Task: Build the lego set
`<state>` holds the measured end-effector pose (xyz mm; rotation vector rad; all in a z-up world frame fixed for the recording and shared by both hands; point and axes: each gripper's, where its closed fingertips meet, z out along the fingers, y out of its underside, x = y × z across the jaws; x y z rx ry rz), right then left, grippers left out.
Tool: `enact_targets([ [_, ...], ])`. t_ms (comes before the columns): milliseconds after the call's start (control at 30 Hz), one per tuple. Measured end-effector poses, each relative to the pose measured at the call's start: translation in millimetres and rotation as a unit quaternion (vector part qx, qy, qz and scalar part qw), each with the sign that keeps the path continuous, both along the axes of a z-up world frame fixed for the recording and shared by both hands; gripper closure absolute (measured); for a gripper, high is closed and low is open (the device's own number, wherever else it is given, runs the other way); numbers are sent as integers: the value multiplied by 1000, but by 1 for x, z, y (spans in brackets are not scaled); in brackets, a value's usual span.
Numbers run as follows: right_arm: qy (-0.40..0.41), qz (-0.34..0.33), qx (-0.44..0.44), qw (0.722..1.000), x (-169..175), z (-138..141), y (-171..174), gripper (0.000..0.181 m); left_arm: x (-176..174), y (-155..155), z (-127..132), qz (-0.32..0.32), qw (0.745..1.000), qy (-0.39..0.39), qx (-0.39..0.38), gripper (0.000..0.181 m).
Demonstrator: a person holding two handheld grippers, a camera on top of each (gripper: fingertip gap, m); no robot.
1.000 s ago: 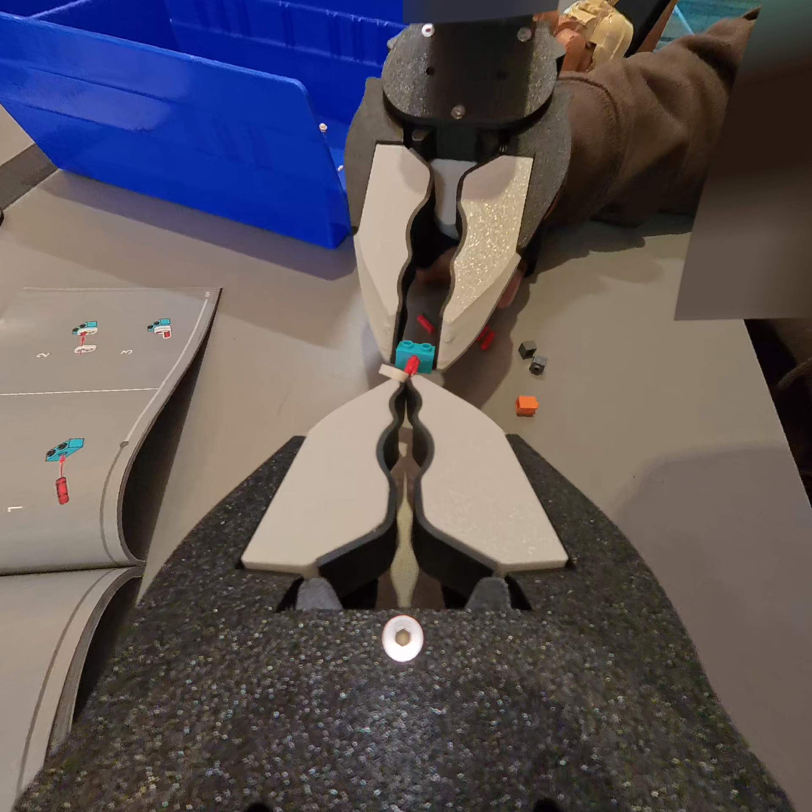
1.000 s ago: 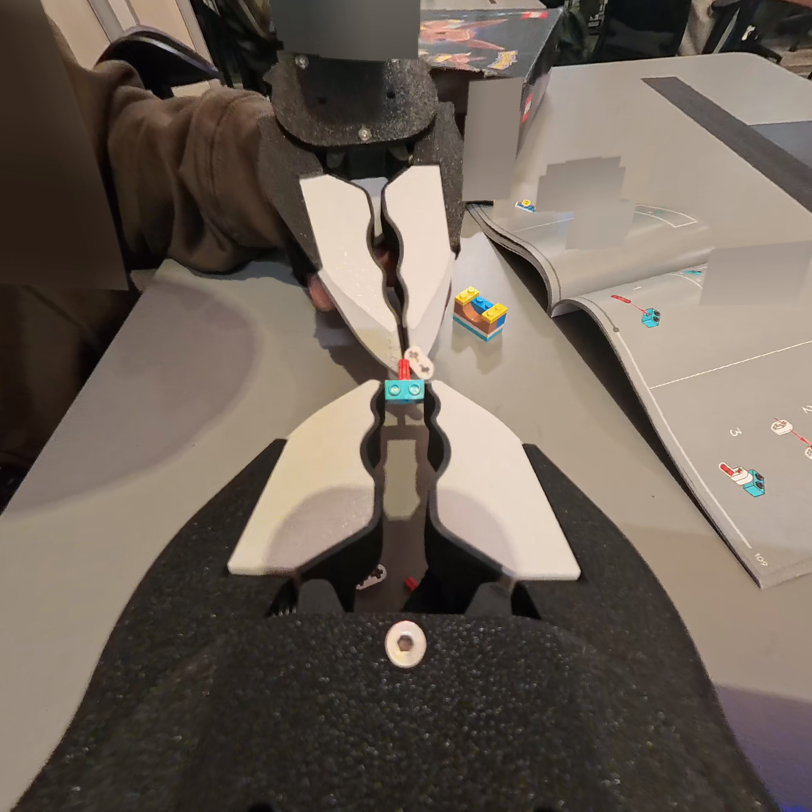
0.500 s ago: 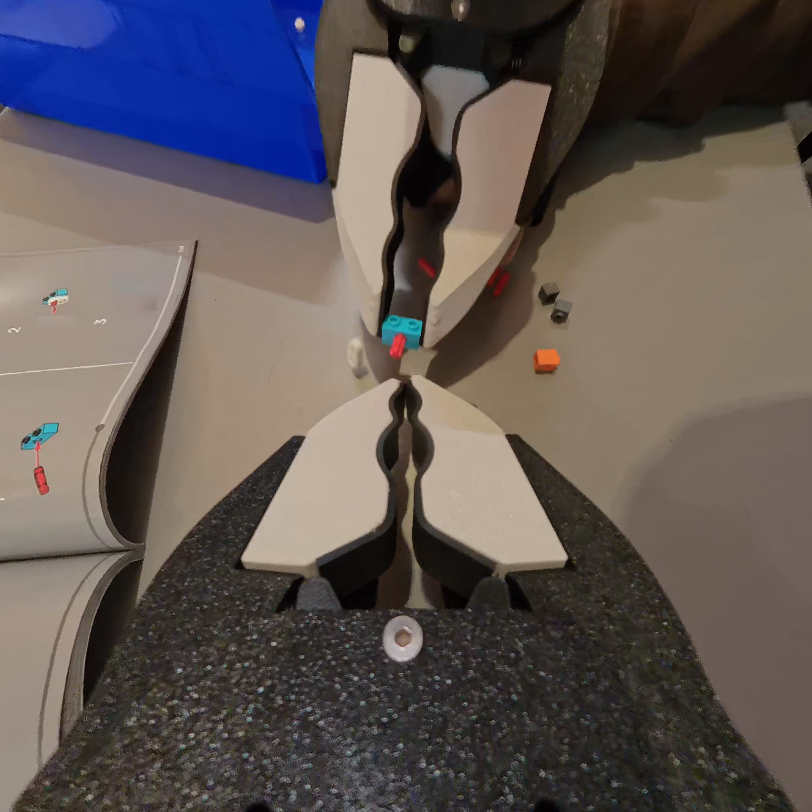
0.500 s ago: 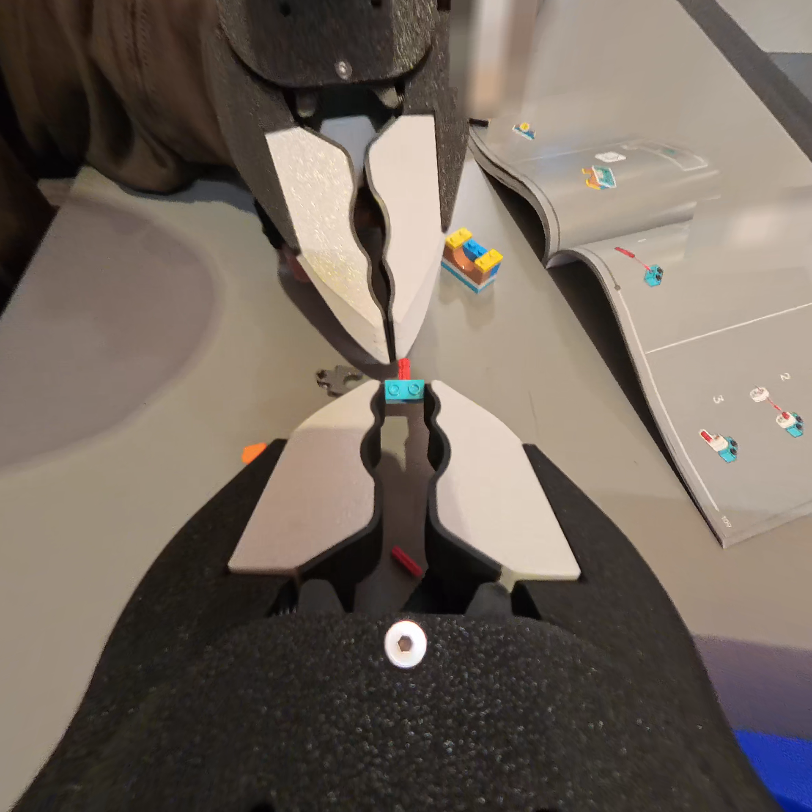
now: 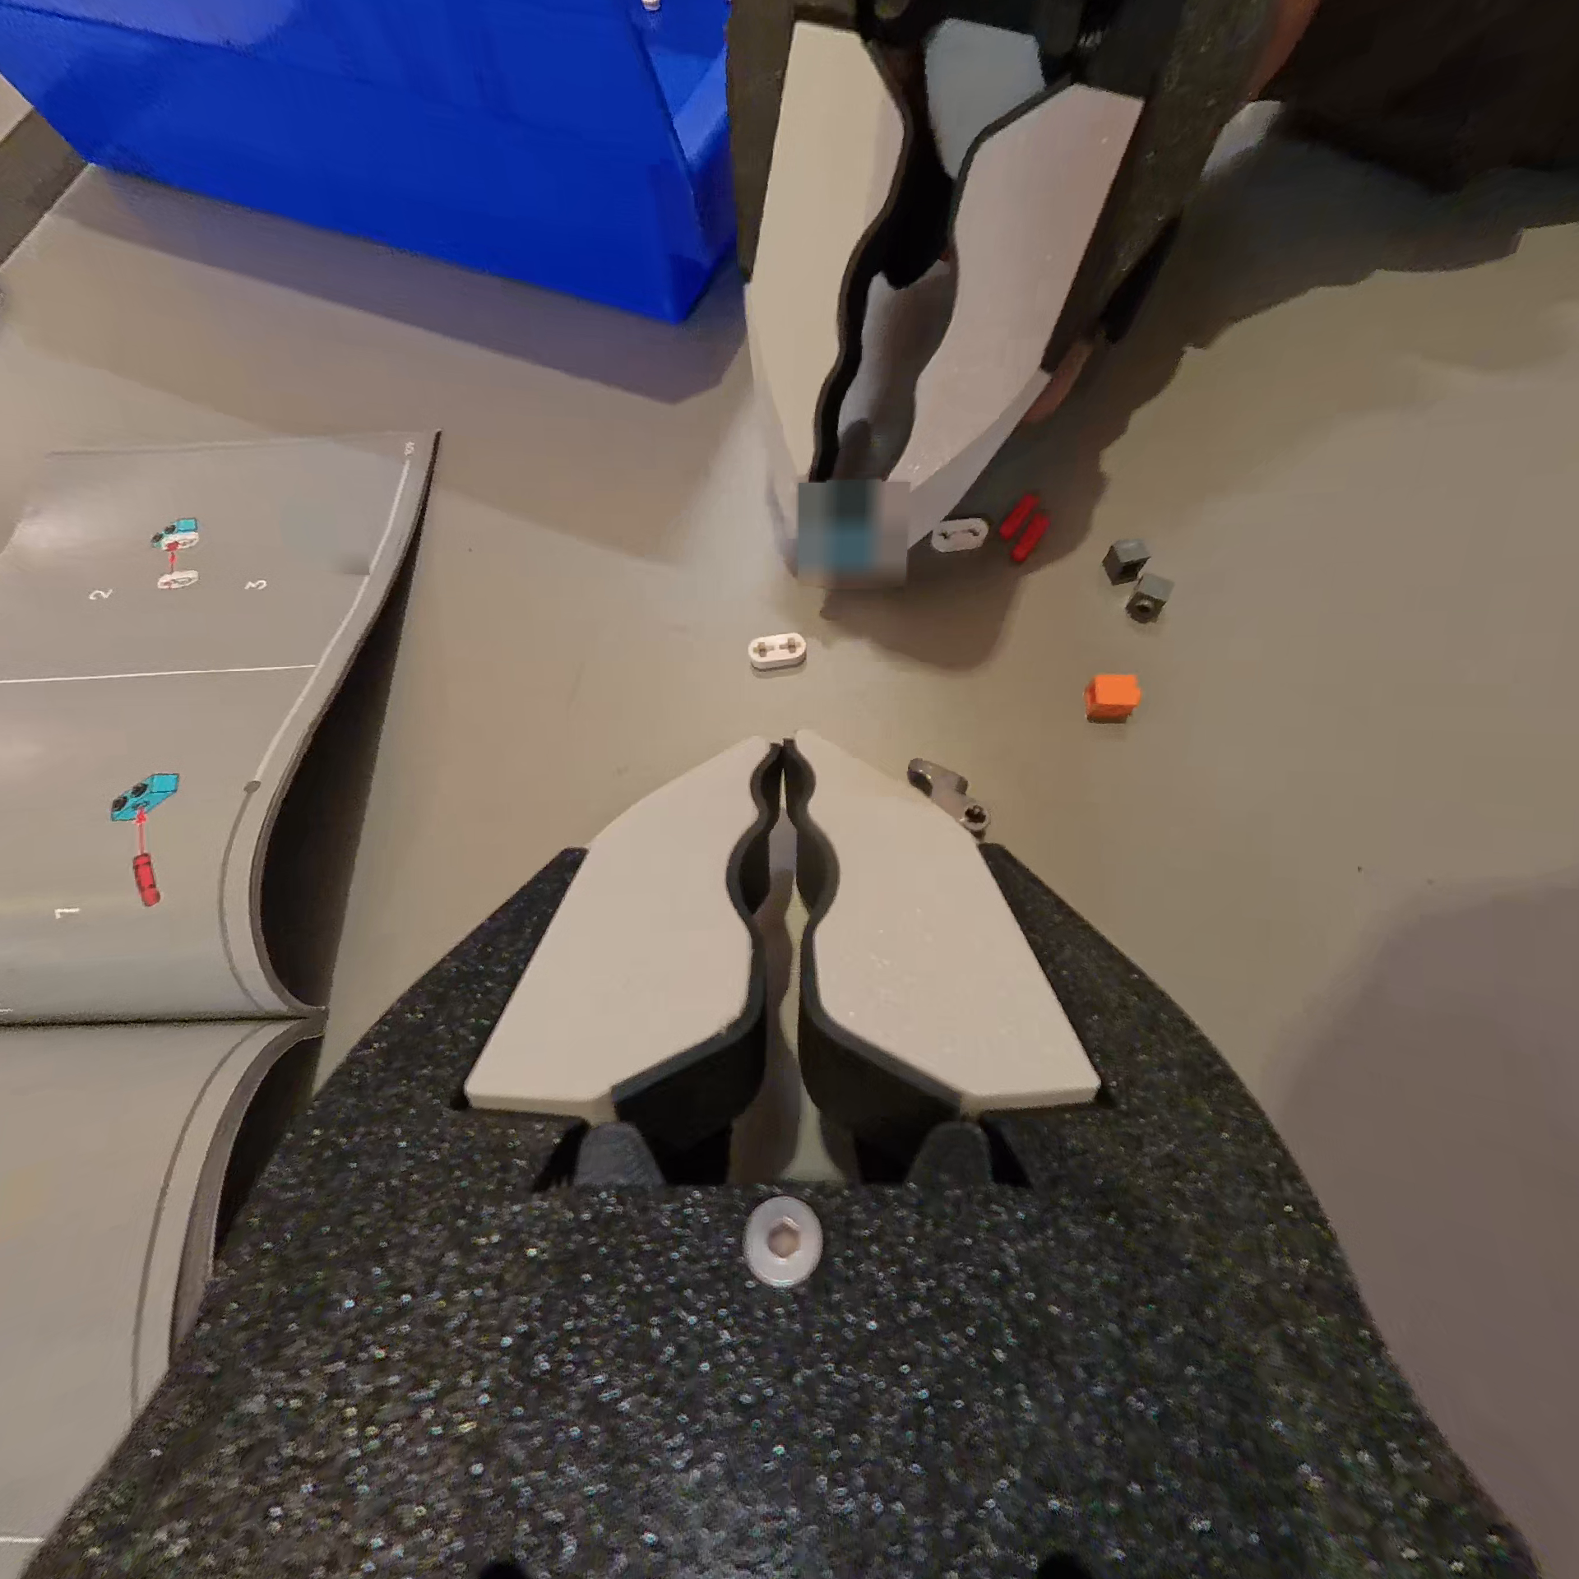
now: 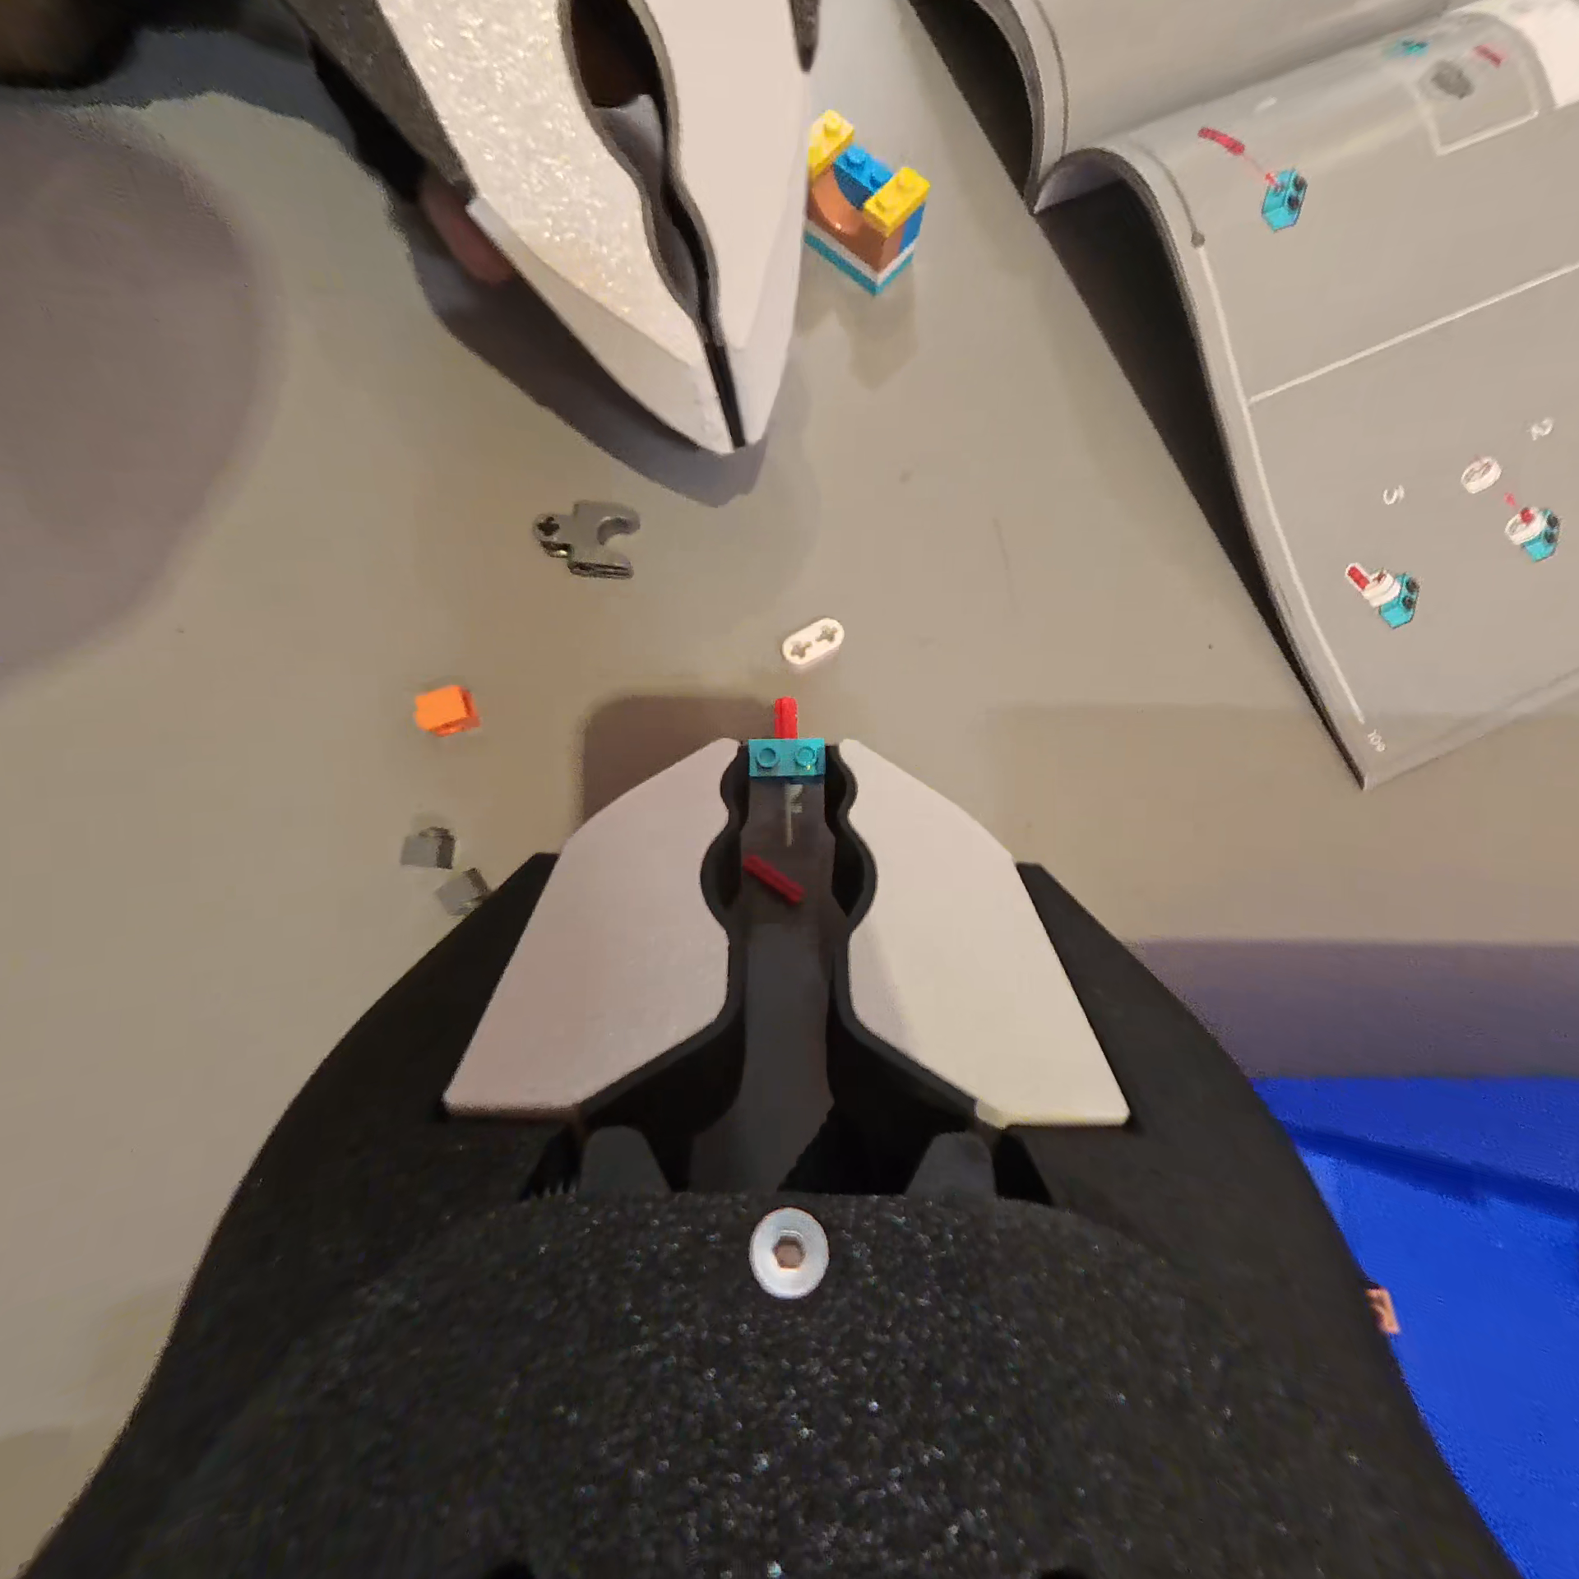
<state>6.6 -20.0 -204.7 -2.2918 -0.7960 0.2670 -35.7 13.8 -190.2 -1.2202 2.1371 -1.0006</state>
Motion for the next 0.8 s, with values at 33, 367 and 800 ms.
enact_targets([
  [33,-5,-6,-7,1000,1,-4,0,165,0,-1,-1,-3,1000,2,0,181],
  [367,6,-31,-19,999,1,-5,2,156,-1,-8,-2,-10,1000,7,-12,181],
  [800,-4,-116,-46,992,-16,-4,25,157,1,0,7,11,1000,-9,-19,181],
])
